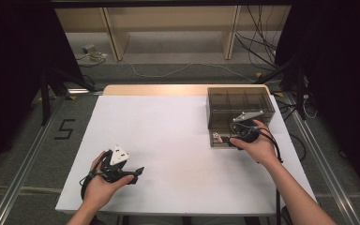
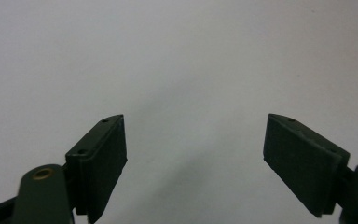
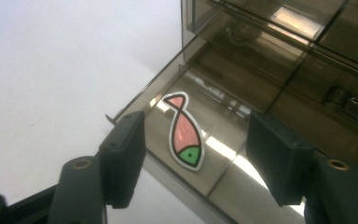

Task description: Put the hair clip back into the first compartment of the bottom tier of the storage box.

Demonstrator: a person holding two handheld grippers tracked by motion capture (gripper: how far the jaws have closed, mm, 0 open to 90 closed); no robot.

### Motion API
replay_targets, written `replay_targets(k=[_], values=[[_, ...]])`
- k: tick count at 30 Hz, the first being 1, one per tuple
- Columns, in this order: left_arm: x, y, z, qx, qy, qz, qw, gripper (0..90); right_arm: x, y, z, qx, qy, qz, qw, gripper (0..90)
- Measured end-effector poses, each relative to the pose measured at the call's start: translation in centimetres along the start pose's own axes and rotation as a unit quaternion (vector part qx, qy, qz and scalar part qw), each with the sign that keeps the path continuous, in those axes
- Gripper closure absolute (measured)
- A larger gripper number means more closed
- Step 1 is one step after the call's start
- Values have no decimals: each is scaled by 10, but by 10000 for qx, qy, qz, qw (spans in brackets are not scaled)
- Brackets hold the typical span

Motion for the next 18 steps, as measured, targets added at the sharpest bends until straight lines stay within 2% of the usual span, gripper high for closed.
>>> replay_targets(k=[4,9,18], values=[[0,1,0,-24,0,-6,10000,214,-4,0,-7,5,48,-48,10000,365],[0,0,1,-35,-9,-18,10000,214,-12,0,-16,46,137,56,9999,364],[0,0,0,-50,14,-8,10000,214,-29,-1,-35,-24,207,61,9998,359]])
Point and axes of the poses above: each handheld gripper's, and its own axes: z roughly forward along the jaws, x roughly out of its top, y roughly to its right, the point moved 3 cm from there along z, roughly forward along the jaws, and after that the axes turned 7 degrees about x, right-handed, at the moved point
